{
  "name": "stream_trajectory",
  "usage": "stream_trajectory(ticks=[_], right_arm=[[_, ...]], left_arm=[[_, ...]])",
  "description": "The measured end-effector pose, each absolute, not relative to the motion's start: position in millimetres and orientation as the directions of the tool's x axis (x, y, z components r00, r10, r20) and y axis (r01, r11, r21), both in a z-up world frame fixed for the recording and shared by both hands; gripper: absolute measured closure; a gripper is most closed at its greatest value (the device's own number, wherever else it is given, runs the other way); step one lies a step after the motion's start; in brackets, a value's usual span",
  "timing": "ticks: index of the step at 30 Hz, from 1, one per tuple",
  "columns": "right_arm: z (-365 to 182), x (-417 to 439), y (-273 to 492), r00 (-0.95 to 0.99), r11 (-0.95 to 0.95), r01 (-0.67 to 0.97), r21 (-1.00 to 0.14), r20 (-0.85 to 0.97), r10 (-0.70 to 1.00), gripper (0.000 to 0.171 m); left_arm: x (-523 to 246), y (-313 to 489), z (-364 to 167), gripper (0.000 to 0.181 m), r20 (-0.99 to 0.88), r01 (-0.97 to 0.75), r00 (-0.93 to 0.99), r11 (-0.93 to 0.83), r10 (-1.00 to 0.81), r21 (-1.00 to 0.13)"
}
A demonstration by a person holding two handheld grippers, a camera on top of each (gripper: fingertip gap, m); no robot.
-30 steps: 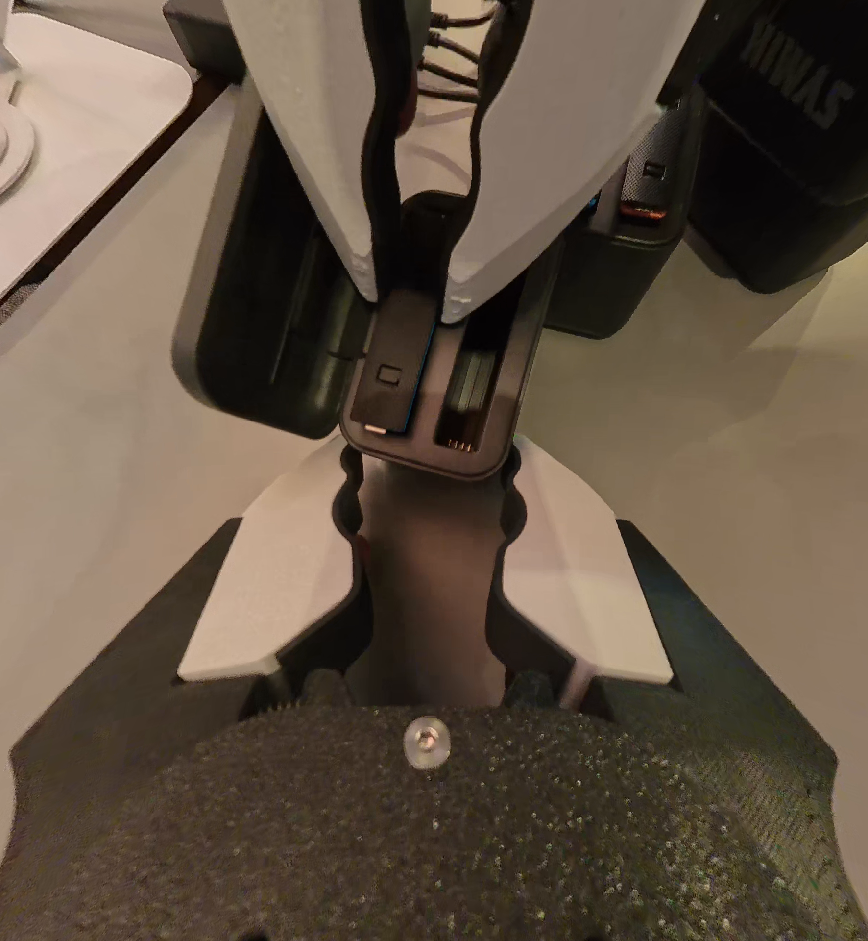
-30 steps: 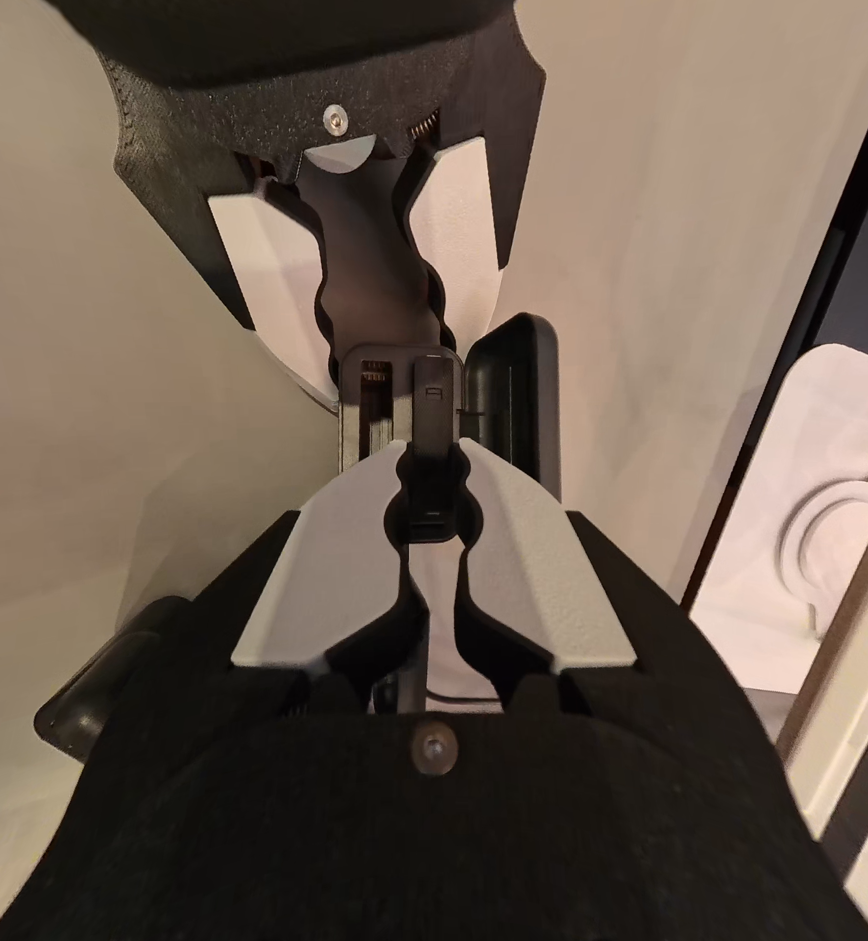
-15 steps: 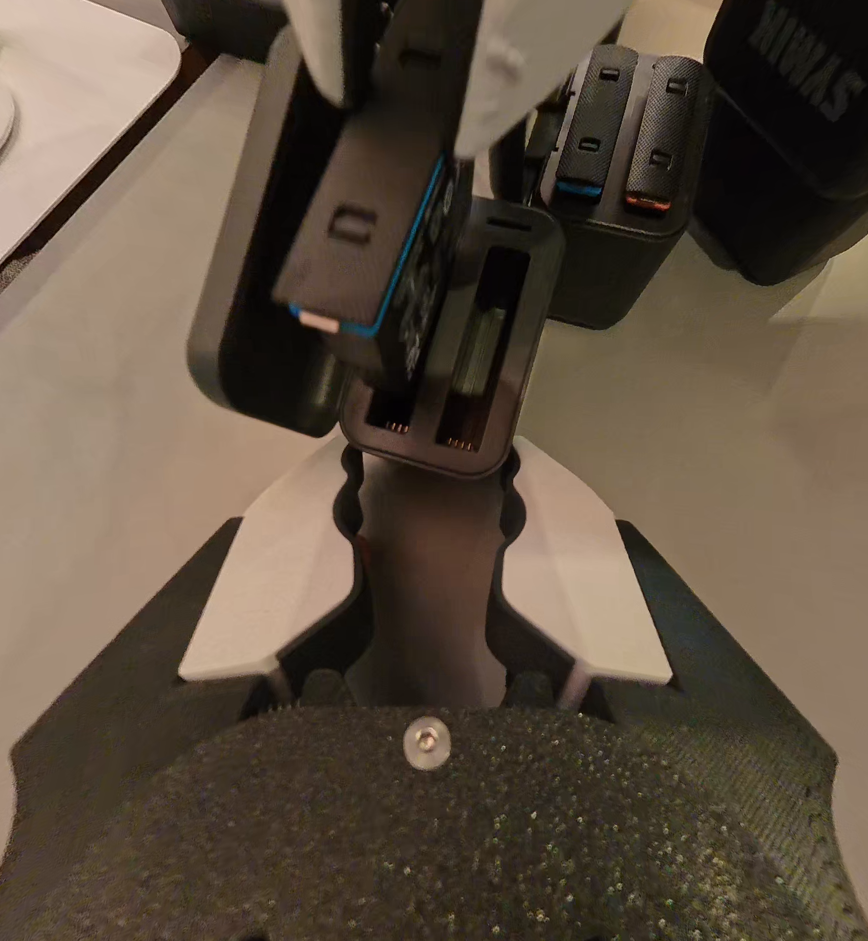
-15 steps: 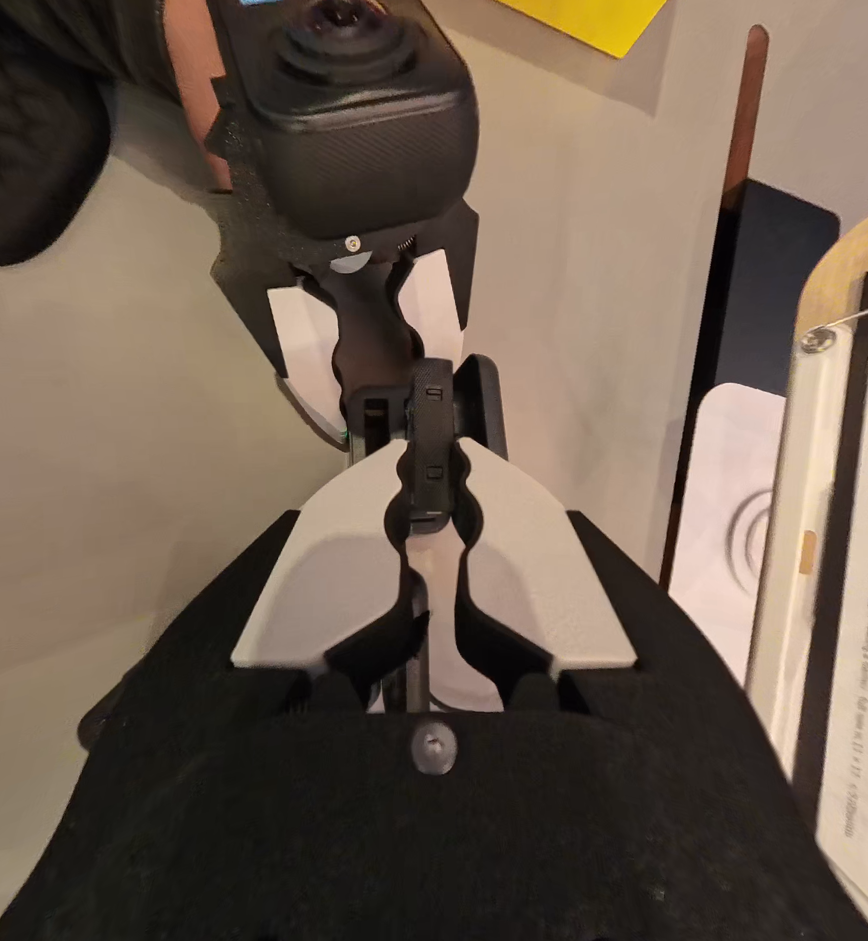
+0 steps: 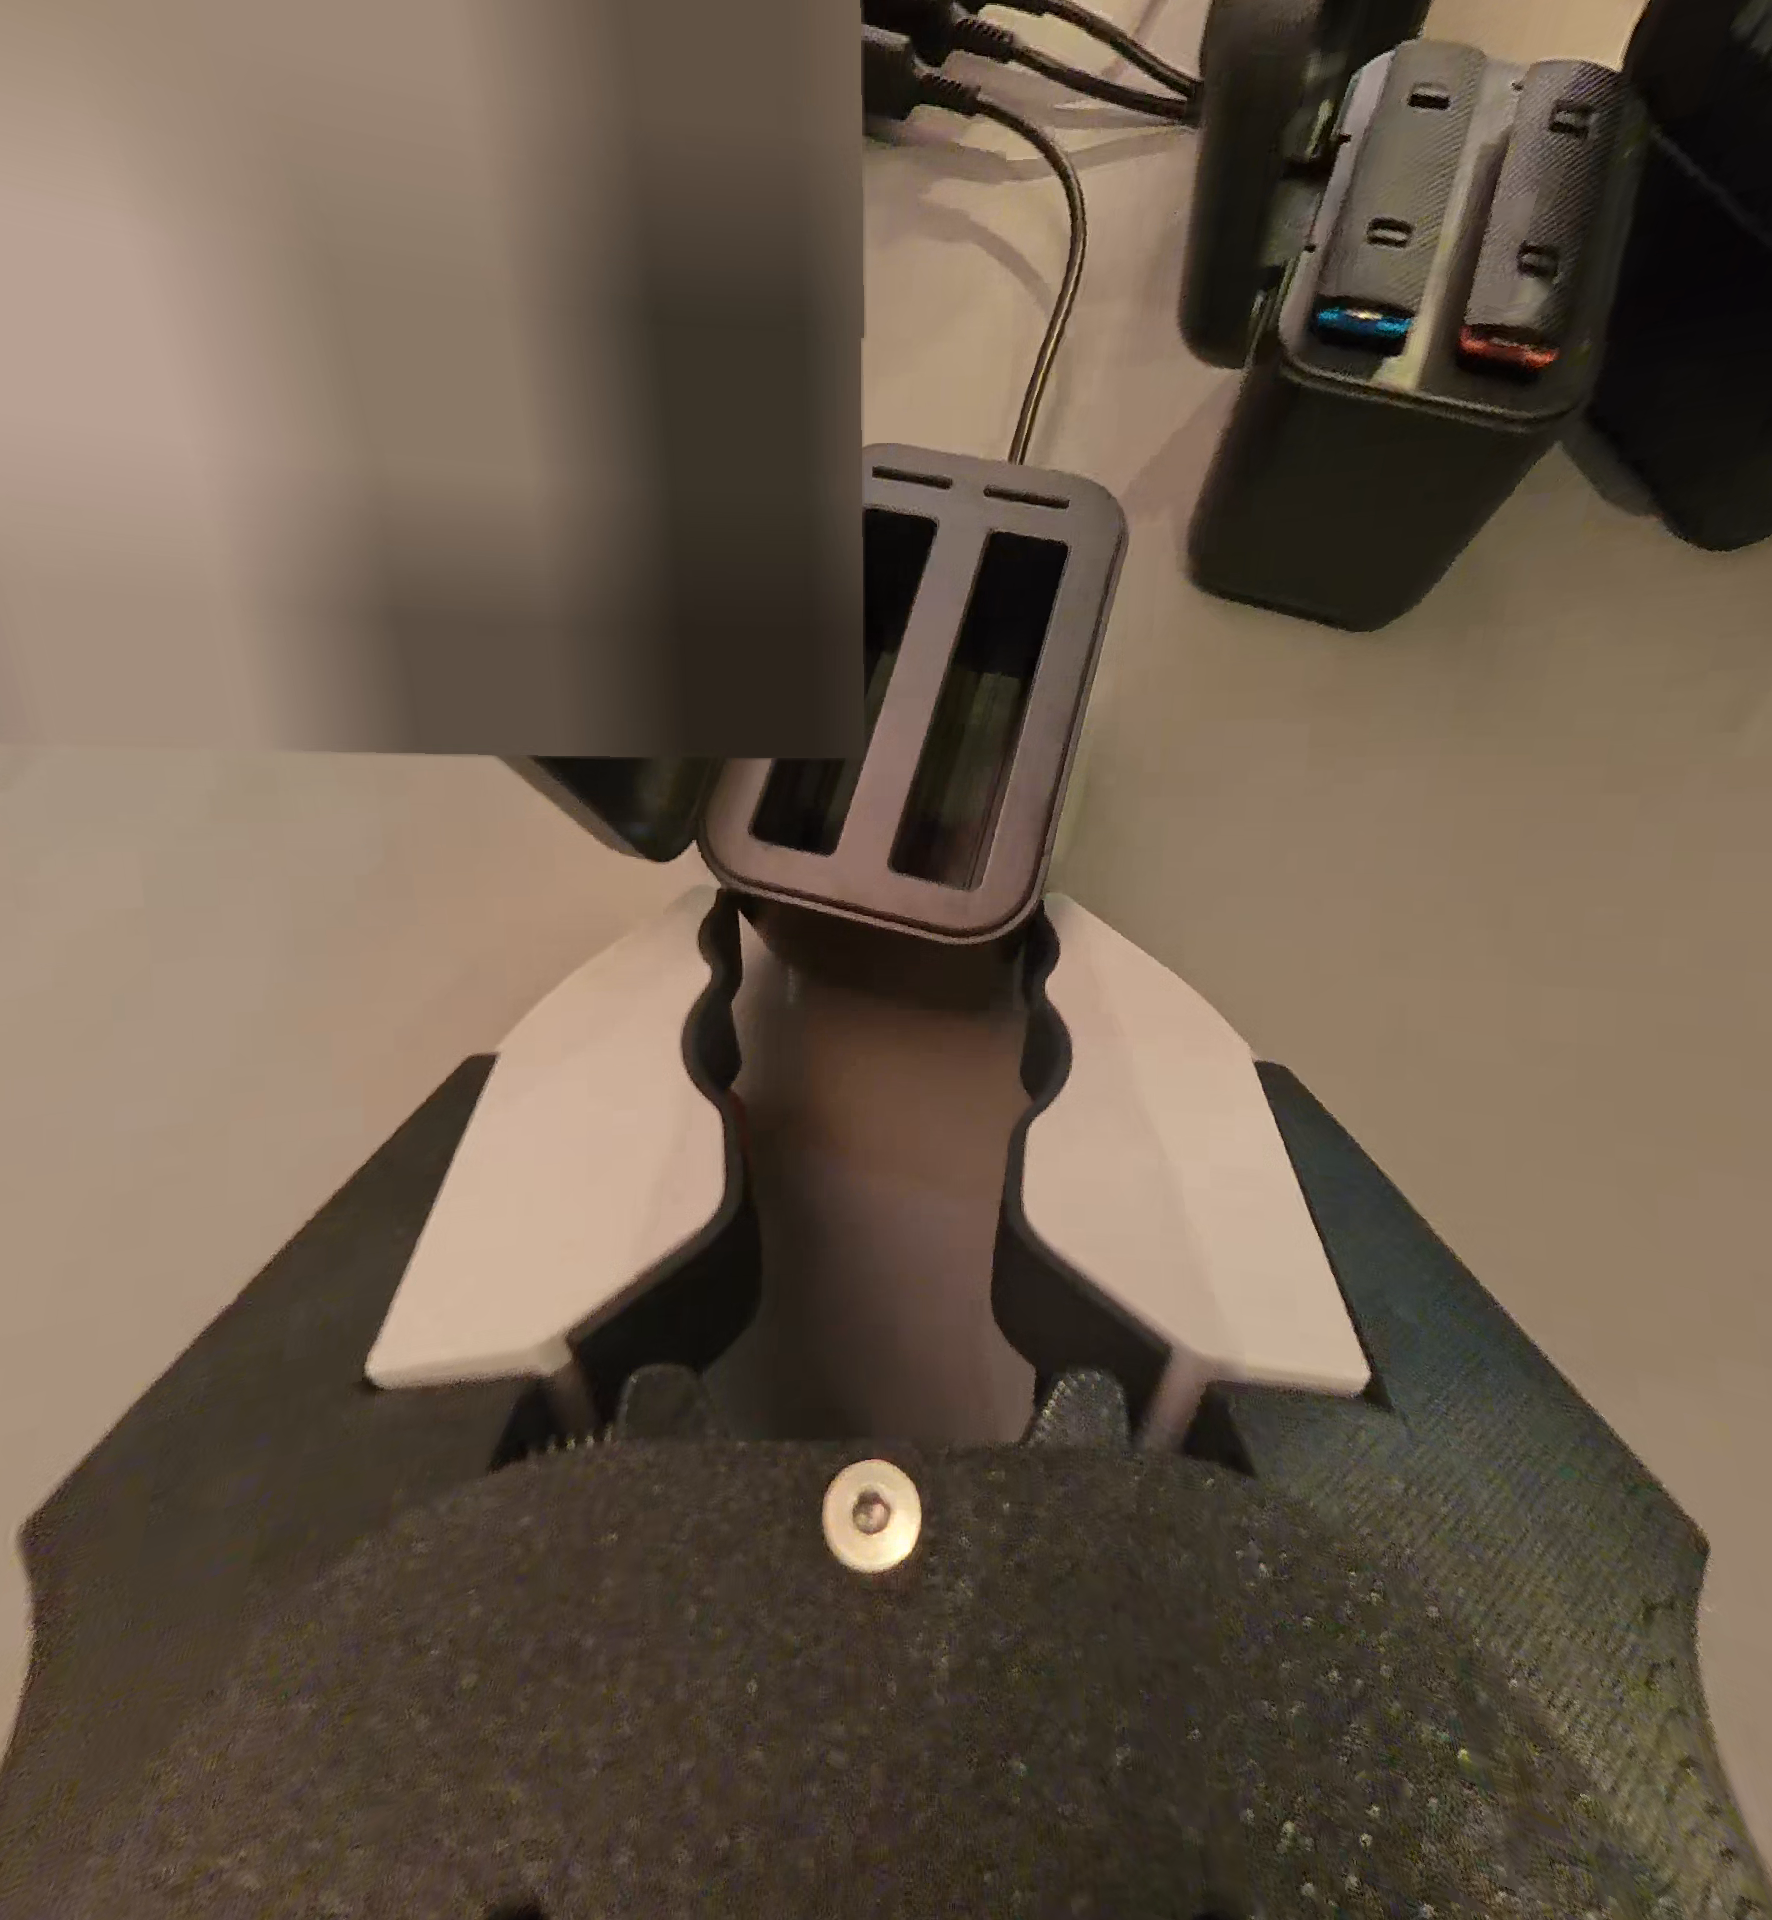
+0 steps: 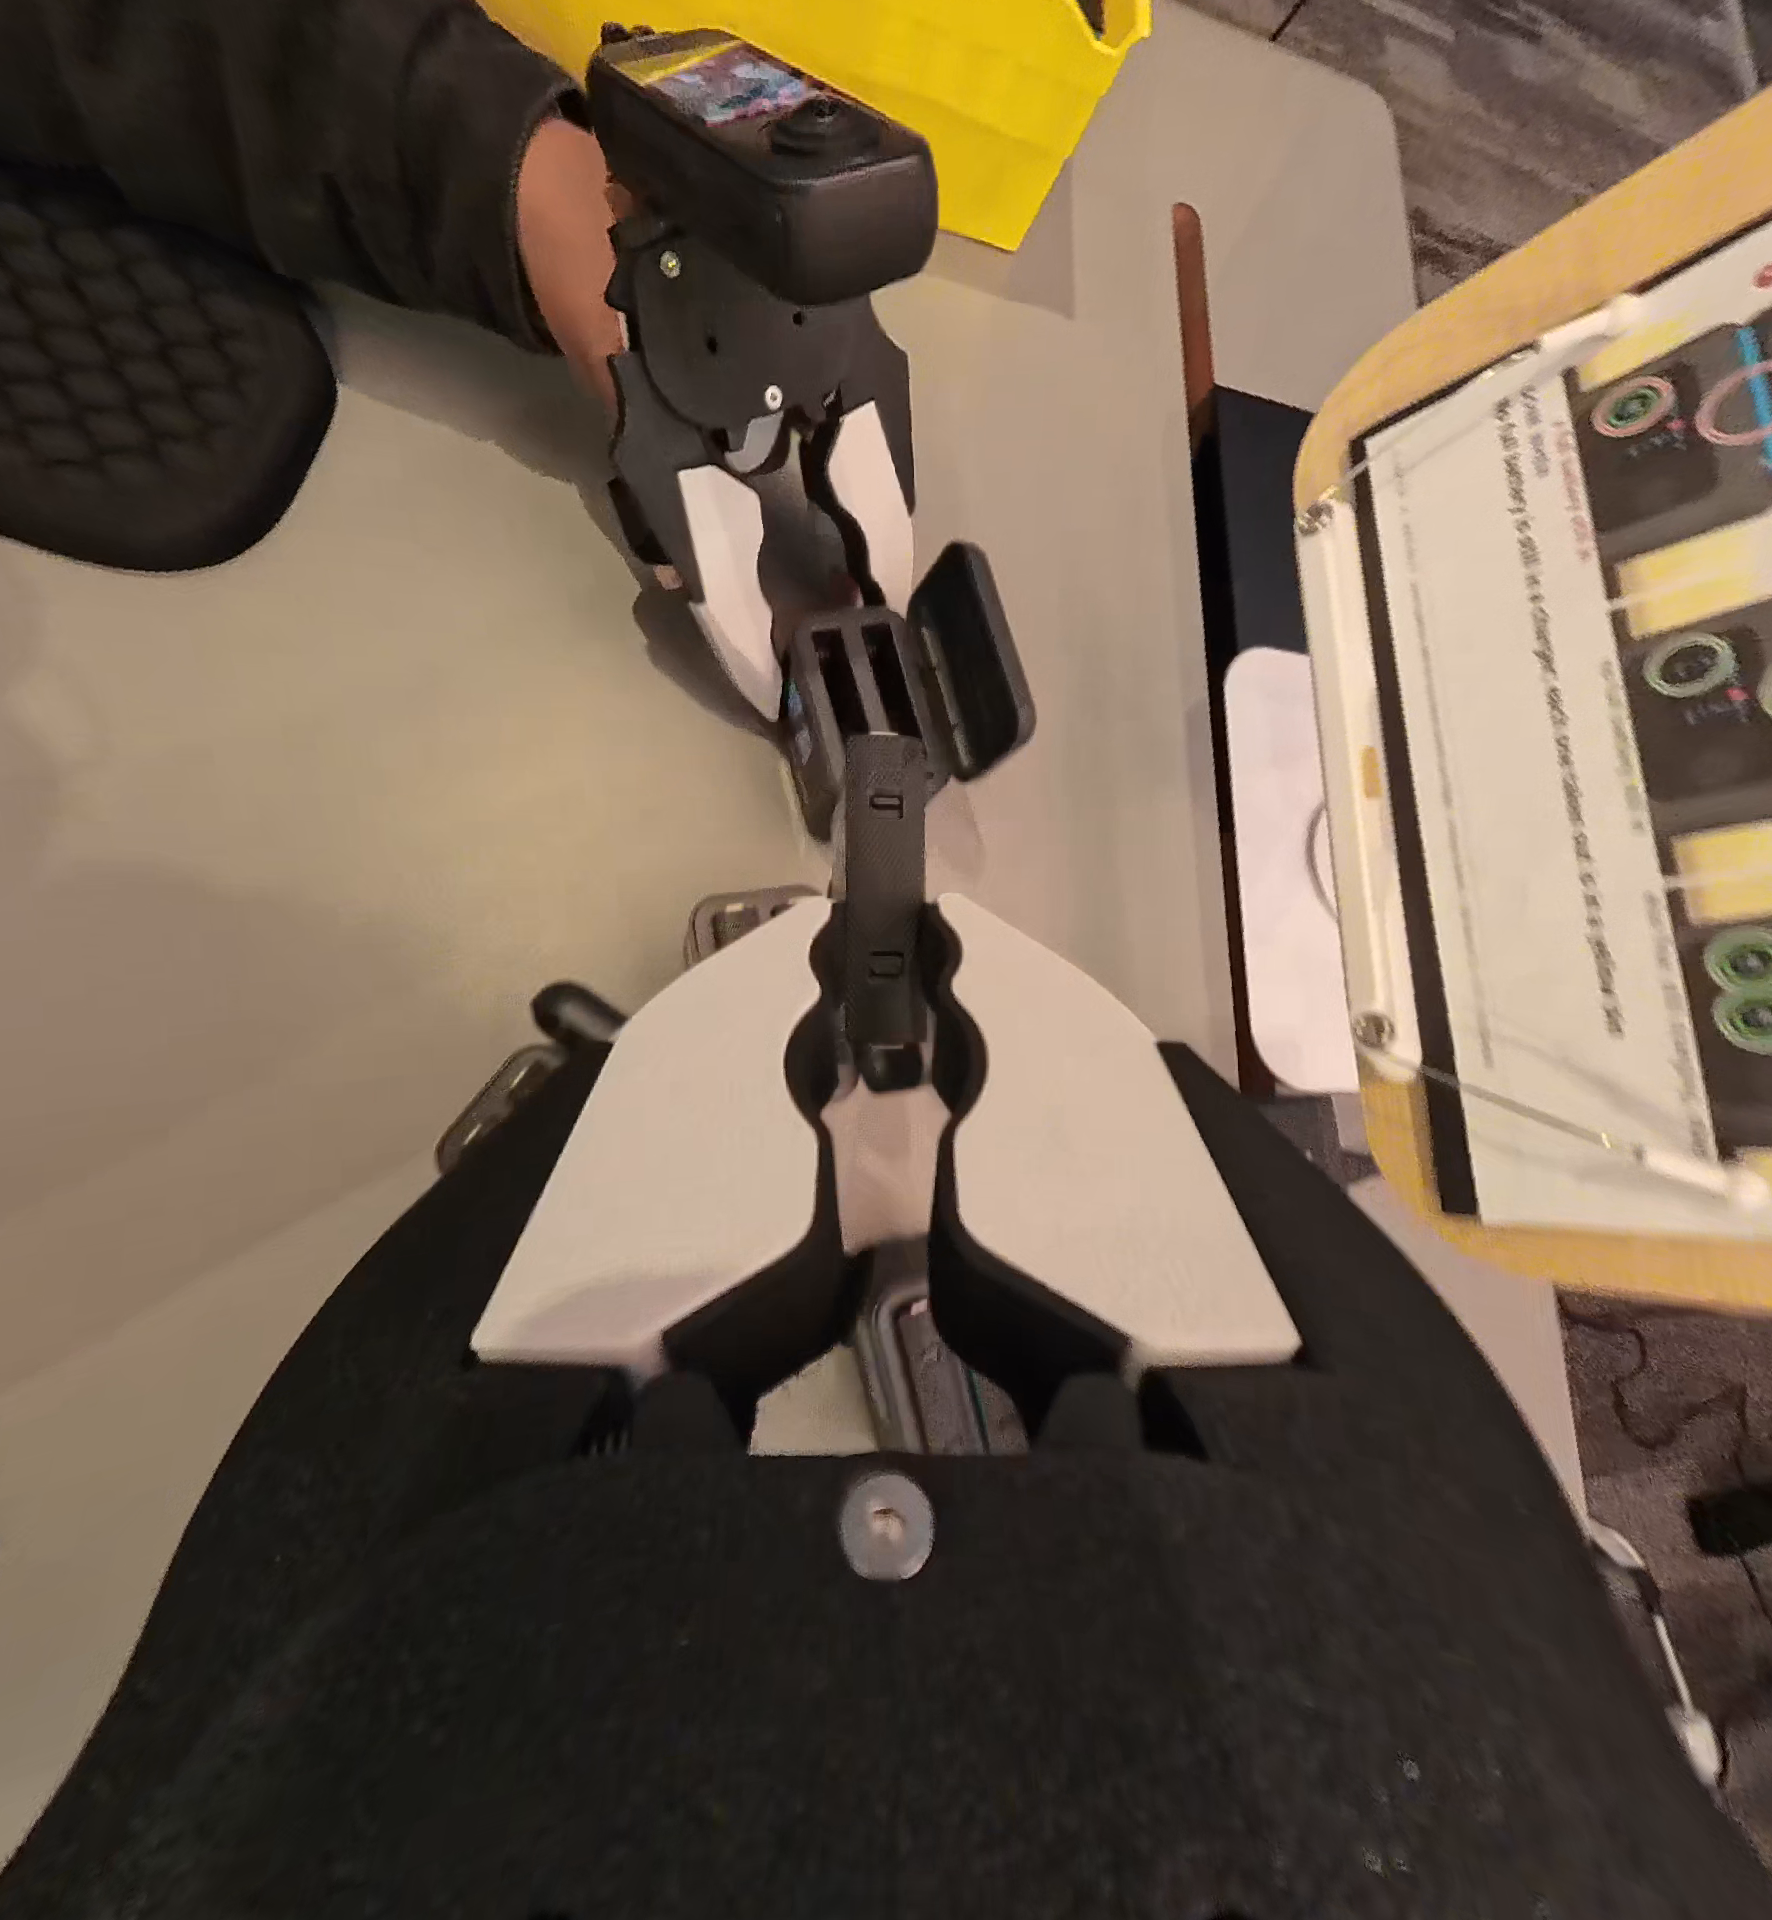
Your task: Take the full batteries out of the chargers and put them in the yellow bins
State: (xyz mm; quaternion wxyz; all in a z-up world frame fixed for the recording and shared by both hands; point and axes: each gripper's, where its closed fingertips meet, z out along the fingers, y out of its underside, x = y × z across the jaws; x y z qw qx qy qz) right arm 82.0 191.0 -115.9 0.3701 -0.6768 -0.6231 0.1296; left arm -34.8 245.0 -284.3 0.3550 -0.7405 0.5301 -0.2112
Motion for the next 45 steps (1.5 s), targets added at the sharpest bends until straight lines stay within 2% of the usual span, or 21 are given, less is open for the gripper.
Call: stream_trajectory(ticks=[4, 6, 9, 22, 30, 35, 41, 45], right_arm=[[-100, 121, 171, 0.251, 0.028, 0.74, -0.672, 0.315, 0.915, 0.158], [-93, 144, 162, 0.29, 0.008, 0.738, -0.675, 0.328, 0.899, 0.158], [-90, 183, 150, 0.353, -0.042, 0.745, -0.665, 0.341, 0.871, 0.158], [-114, 345, 89, 0.622, -0.32, 0.701, -0.637, 0.328, 0.711, 0.158], [-166, 435, 48, 0.678, -0.524, 0.719, -0.457, 0.295, 0.674, 0.158], [-205, 440, 41, 0.611, -0.511, 0.781, -0.359, 0.271, 0.743, 0.158], [-226, 434, 49, 0.505, -0.45, 0.861, -0.236, 0.299, 0.81, 0.157], [-235, 433, 56, 0.481, -0.438, 0.876, -0.202, 0.287, 0.828, 0.157]], left_arm=[[-43, 255, -284, 0.133, -0.062, -0.621, 0.397, -0.219, -0.916, -0.753], [-49, 264, -282, 0.147, -0.081, -0.608, 0.44, -0.23, -0.895, -0.76], [-58, 274, -281, 0.138, -0.074, -0.583, 0.497, -0.269, -0.865, -0.767], [-69, 273, -276, 0.141, -0.118, -0.557, 0.52, -0.231, -0.846, -0.798], [-67, 272, -275, 0.142, -0.15, -0.555, 0.527, -0.205, -0.836, -0.806], [-66, 268, -277, 0.142, -0.16, -0.562, 0.52, -0.195, -0.839, -0.804], [-67, 267, -279, 0.143, -0.177, -0.573, 0.519, -0.186, -0.837, -0.798], [-67, 266, -280, 0.143, -0.185, -0.581, 0.512, -0.179, -0.839, -0.794]])
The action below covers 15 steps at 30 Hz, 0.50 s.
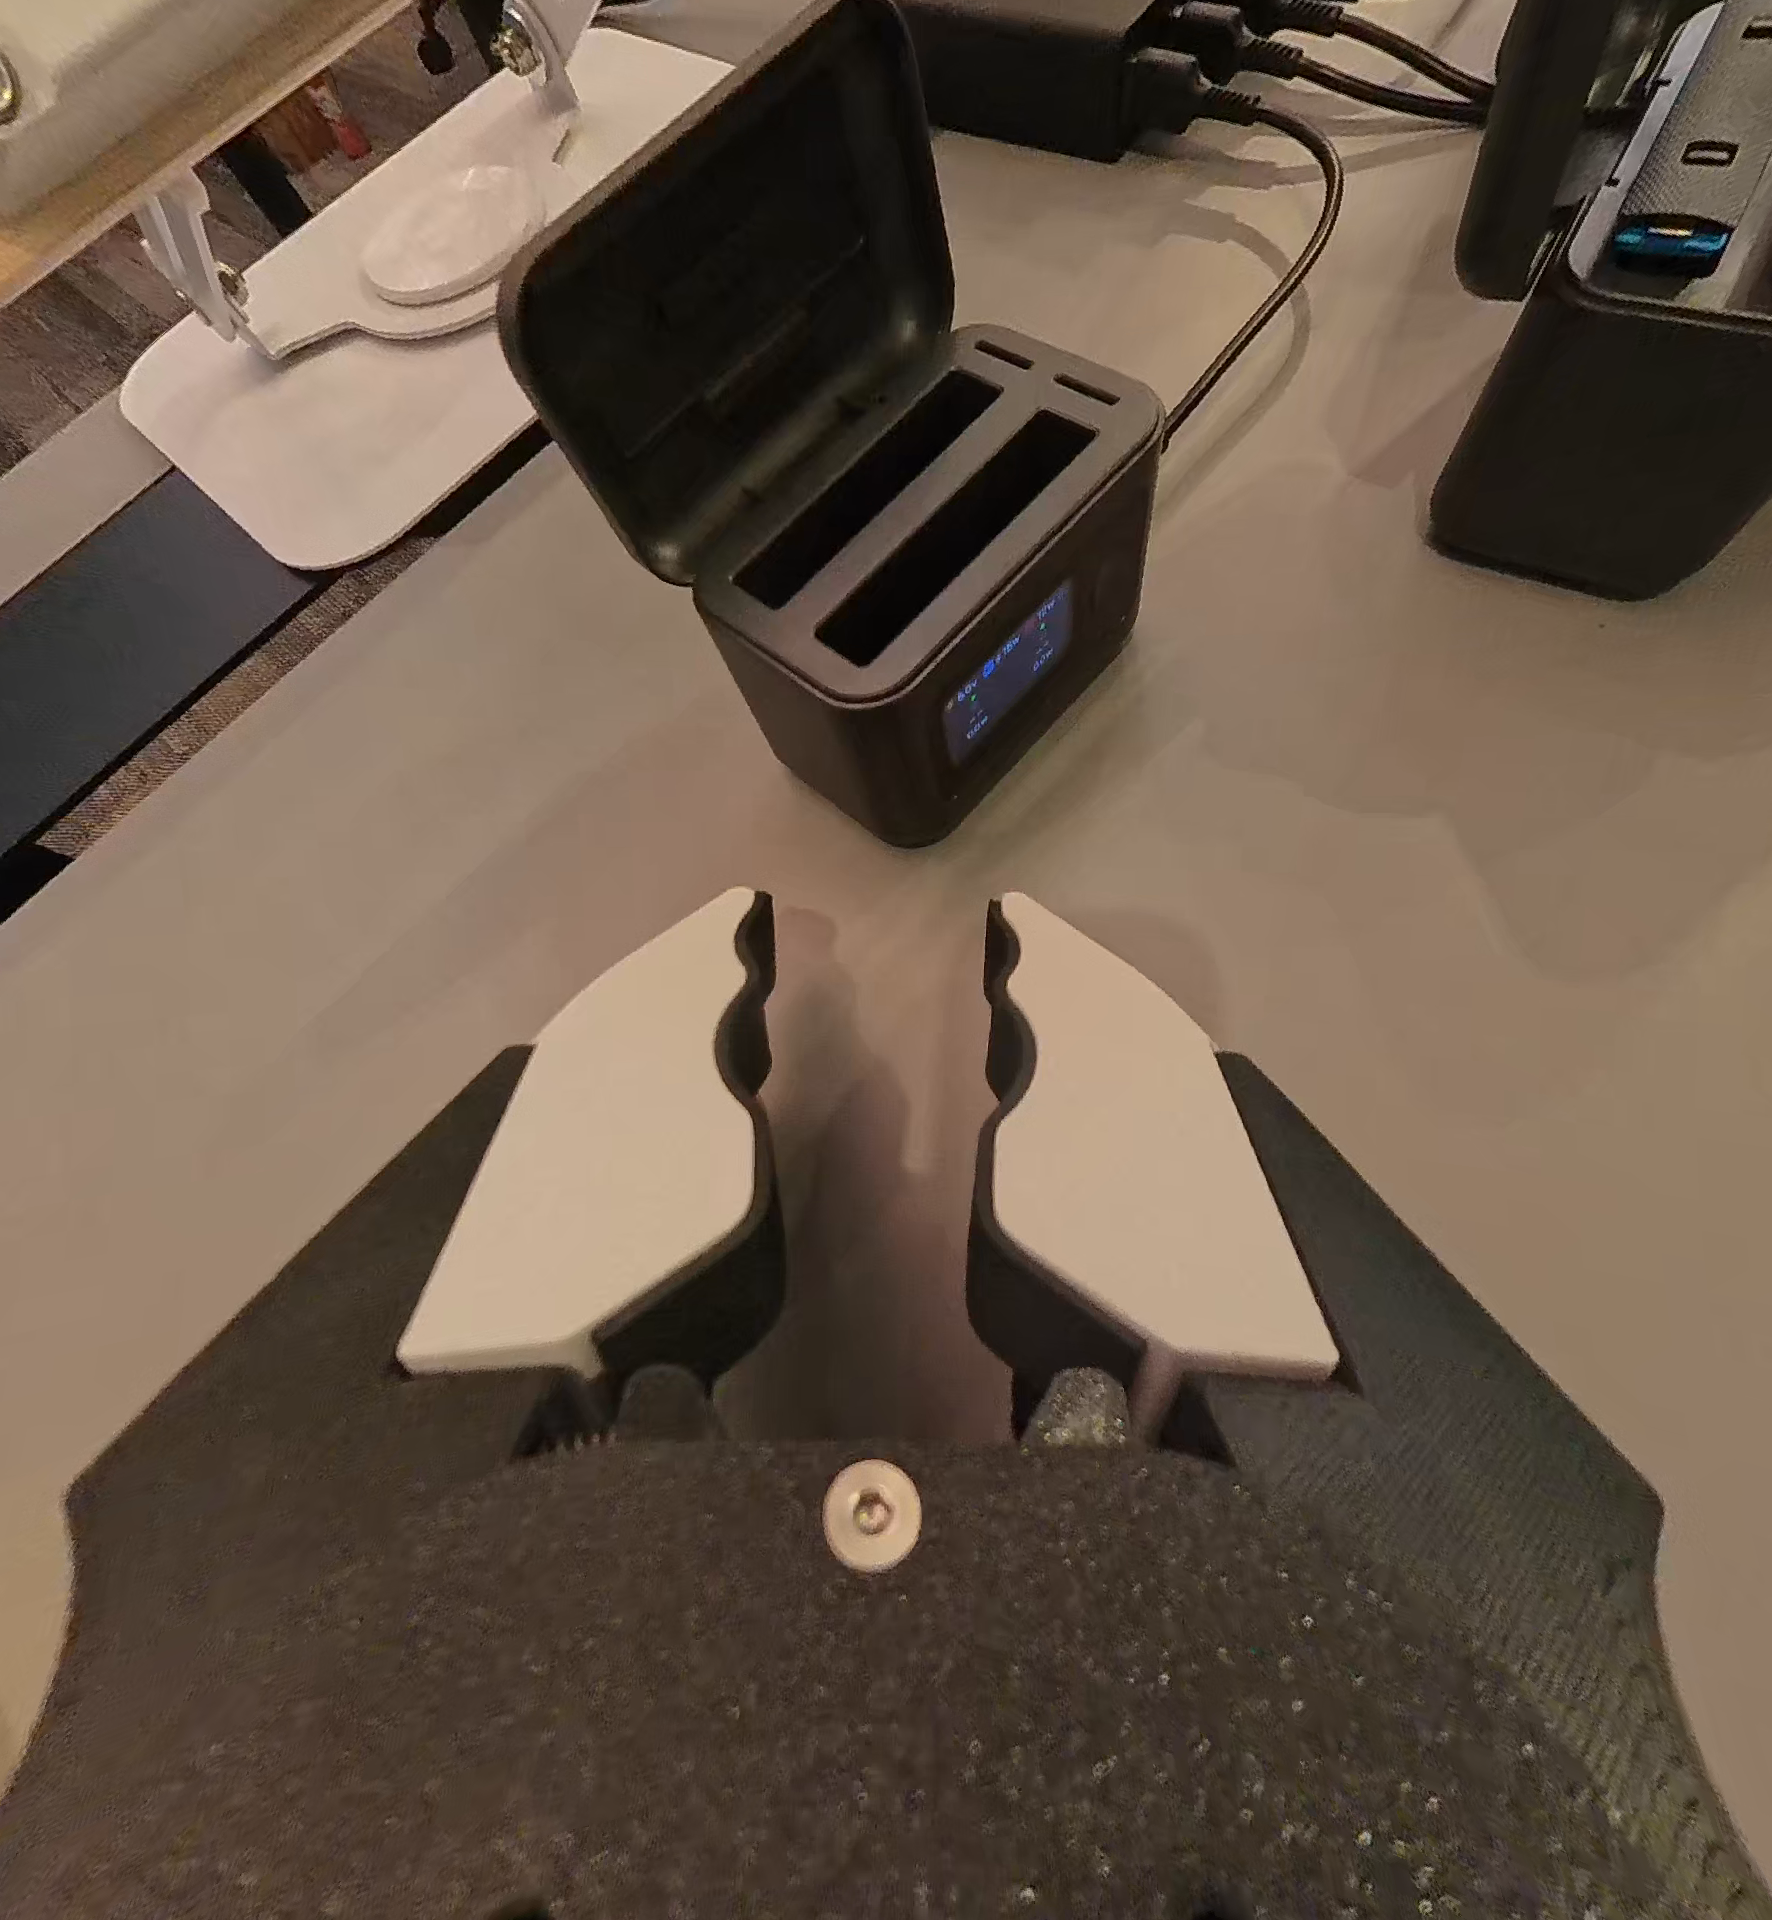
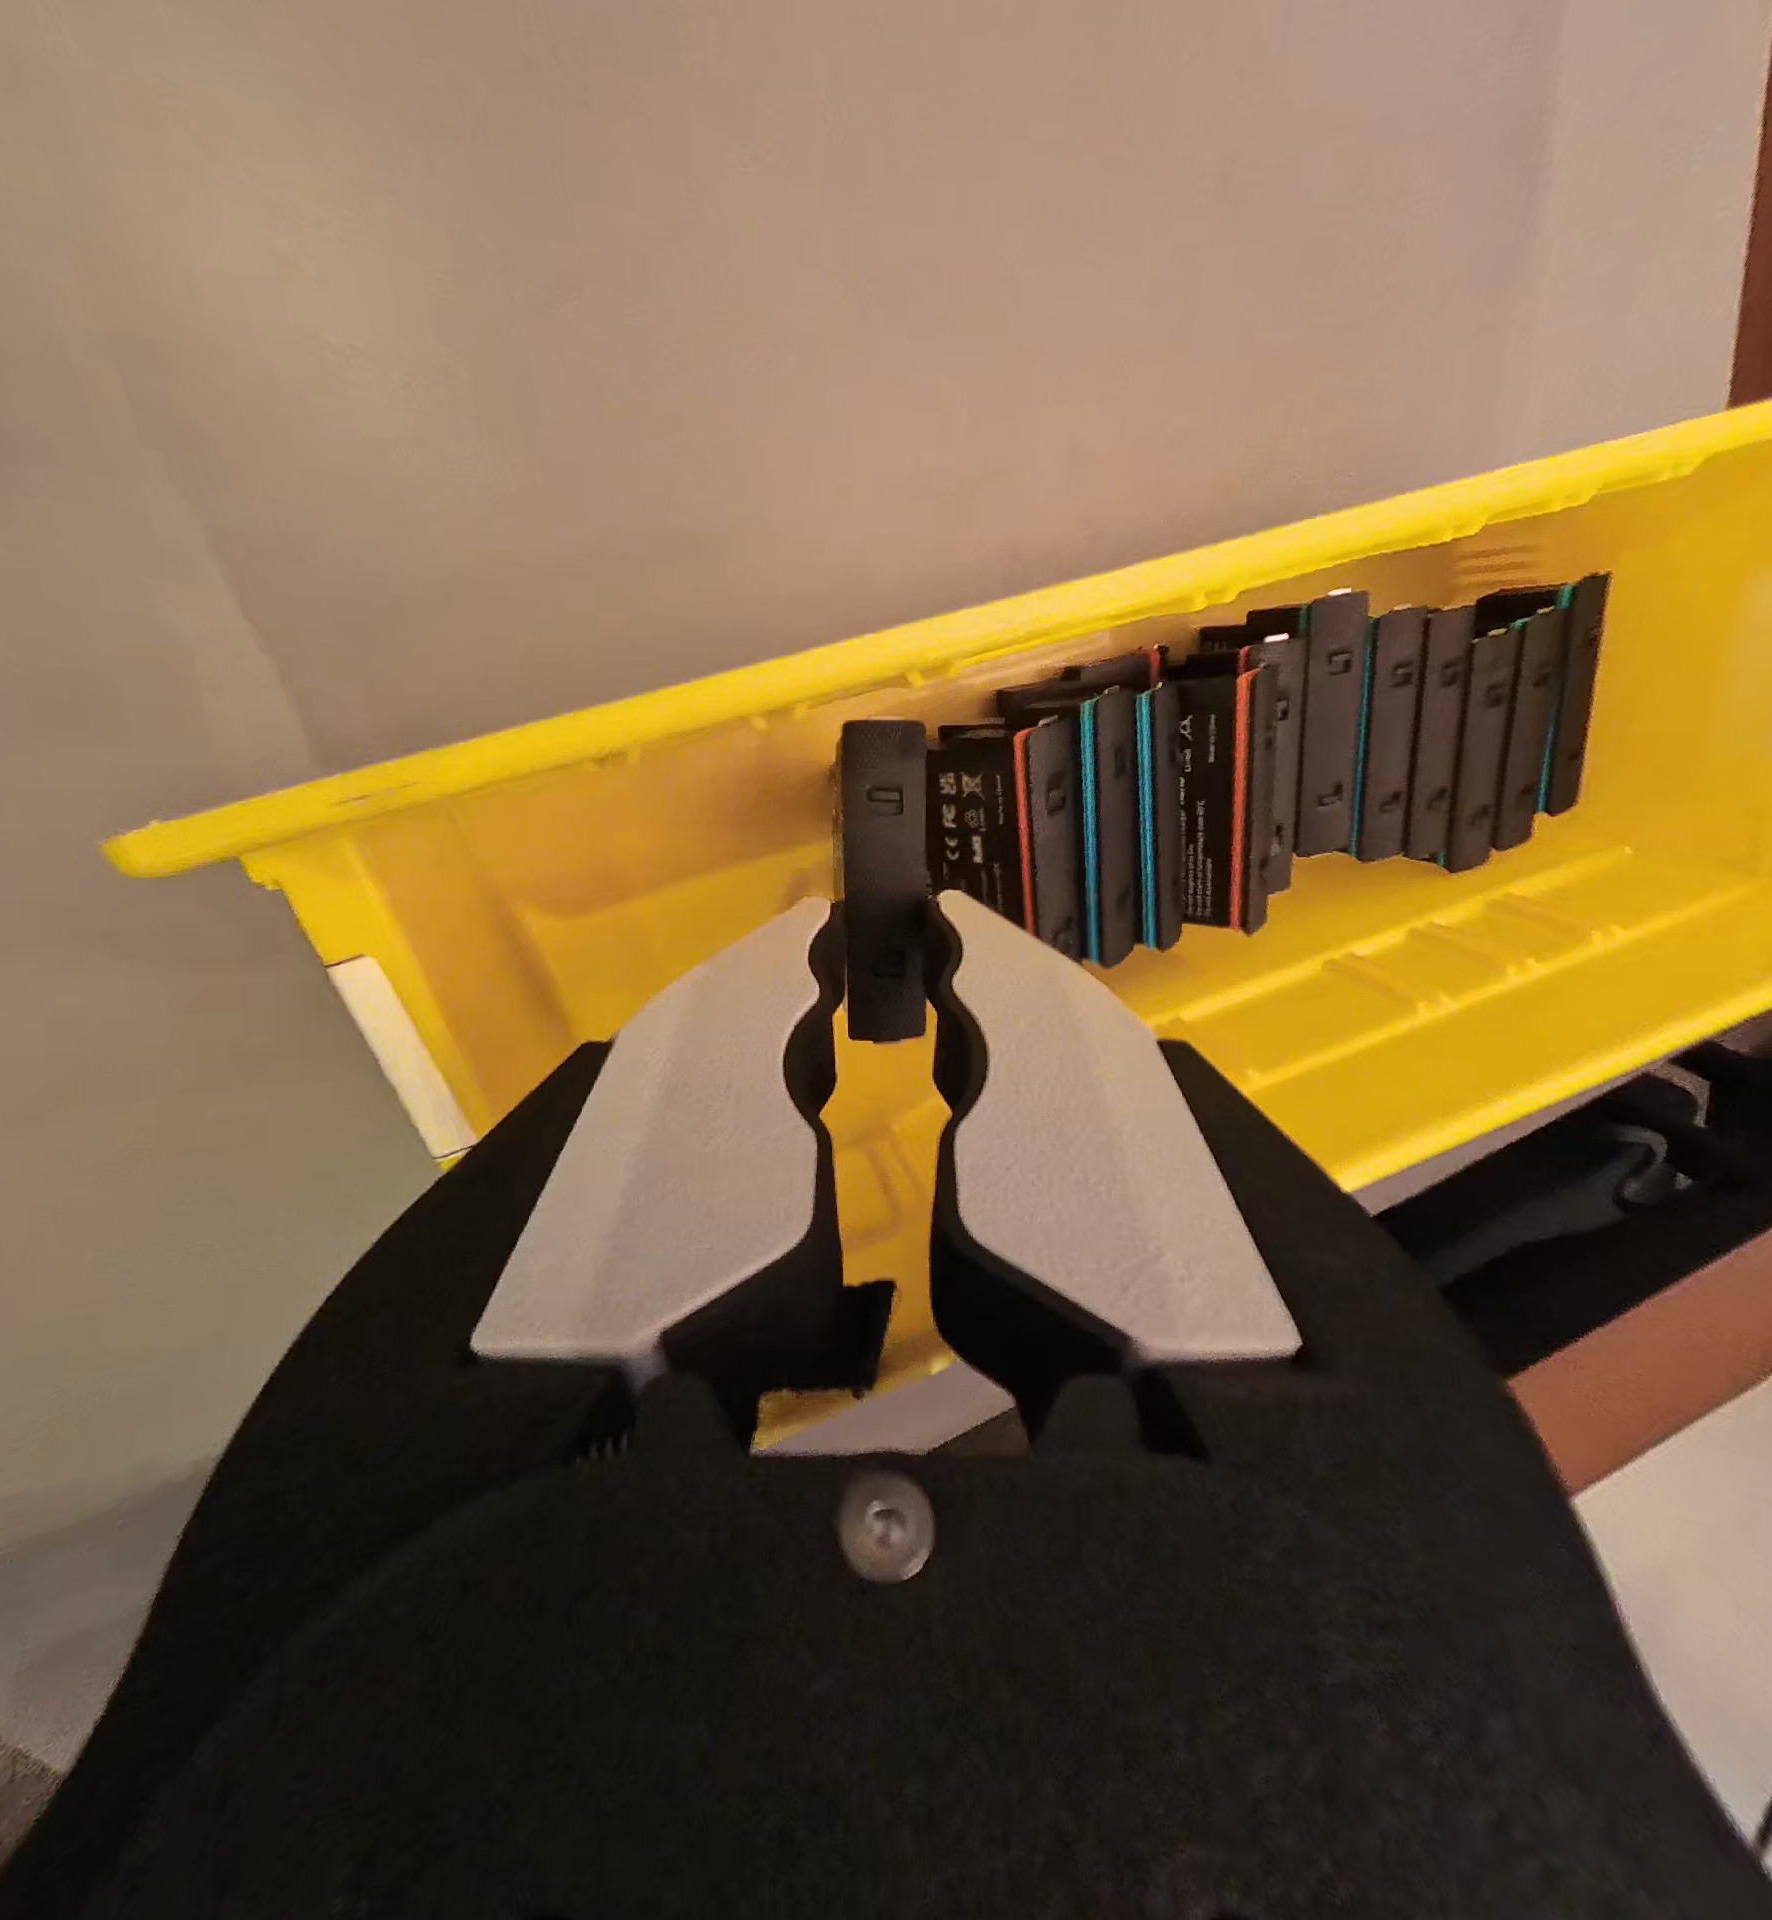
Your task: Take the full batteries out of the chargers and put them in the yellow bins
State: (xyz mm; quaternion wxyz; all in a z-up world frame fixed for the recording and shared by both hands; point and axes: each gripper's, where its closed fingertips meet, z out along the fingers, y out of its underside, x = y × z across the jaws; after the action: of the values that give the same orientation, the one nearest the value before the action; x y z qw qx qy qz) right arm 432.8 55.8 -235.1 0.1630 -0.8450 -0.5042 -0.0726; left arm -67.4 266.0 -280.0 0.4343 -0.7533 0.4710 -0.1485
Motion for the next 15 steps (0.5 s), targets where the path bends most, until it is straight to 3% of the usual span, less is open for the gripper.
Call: stream_trajectory(ticks=[10, 15], right_arm=[[-246, 445, 73, 0.399, -0.414, 0.91, -0.037, 0.358, 0.844, 0.154], [-242, 449, 78, 0.394, -0.421, 0.907, -0.023, 0.405, 0.825, 0.151]], left_arm=[[-66, 264, -283, 0.143, -0.204, -0.603, 0.495, -0.165, -0.845, -0.78], [-67, 264, -283, 0.143, -0.206, -0.602, 0.495, -0.163, -0.844, -0.782]])
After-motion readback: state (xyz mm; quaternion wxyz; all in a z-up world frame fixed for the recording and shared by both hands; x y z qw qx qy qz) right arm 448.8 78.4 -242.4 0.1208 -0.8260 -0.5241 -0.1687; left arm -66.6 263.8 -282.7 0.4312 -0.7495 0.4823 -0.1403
